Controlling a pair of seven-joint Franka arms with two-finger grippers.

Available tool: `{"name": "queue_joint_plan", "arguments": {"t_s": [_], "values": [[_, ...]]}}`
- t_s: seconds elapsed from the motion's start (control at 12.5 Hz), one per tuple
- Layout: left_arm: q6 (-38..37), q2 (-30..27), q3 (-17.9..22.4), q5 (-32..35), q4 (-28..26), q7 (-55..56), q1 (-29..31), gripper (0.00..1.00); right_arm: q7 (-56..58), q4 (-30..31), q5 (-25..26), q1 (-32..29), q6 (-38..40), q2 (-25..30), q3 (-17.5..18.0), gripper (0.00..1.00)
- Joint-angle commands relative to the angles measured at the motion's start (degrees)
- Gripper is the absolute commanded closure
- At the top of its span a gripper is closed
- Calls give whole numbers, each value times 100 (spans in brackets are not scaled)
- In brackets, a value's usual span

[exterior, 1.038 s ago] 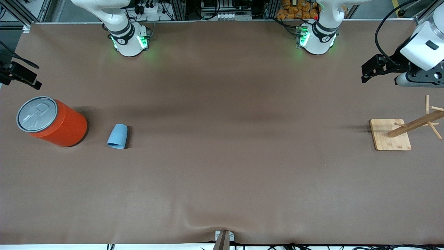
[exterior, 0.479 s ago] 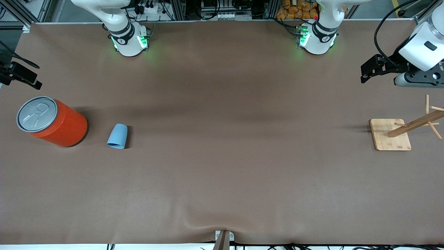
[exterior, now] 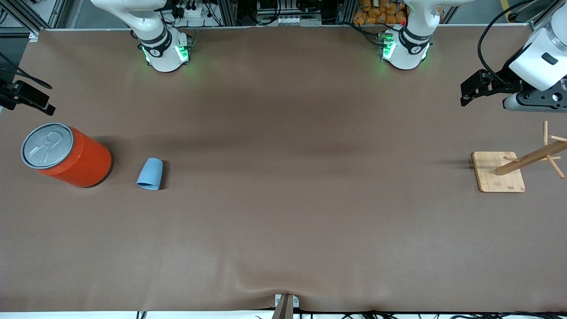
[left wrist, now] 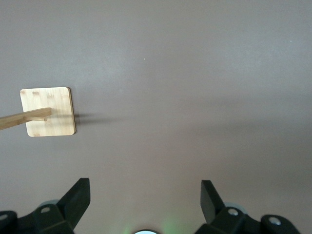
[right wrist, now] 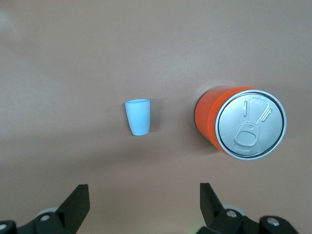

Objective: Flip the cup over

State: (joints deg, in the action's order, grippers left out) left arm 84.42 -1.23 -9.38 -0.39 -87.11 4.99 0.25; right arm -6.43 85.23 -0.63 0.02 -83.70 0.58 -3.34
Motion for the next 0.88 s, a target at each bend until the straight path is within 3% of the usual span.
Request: {"name": "queue_joint_plan", "arguments": {"t_s": [0.0,0.32,0.48,0.8], "values": [[-75,0,-46,48,45,125,19,0,27,-138,-7,-20,82,-76,0,0],[-66,0,-46,48,54,125,10,0,63,-138,55,-2,-23,-409,0,0],[-75,-9,-46,48,54,134,1,0,71,-147,46,-2,-41,-926,0,0],[-84,-26,-55,48,63,169,1,0,63,-138,37,-20,-172,-1375,0,0]]}}
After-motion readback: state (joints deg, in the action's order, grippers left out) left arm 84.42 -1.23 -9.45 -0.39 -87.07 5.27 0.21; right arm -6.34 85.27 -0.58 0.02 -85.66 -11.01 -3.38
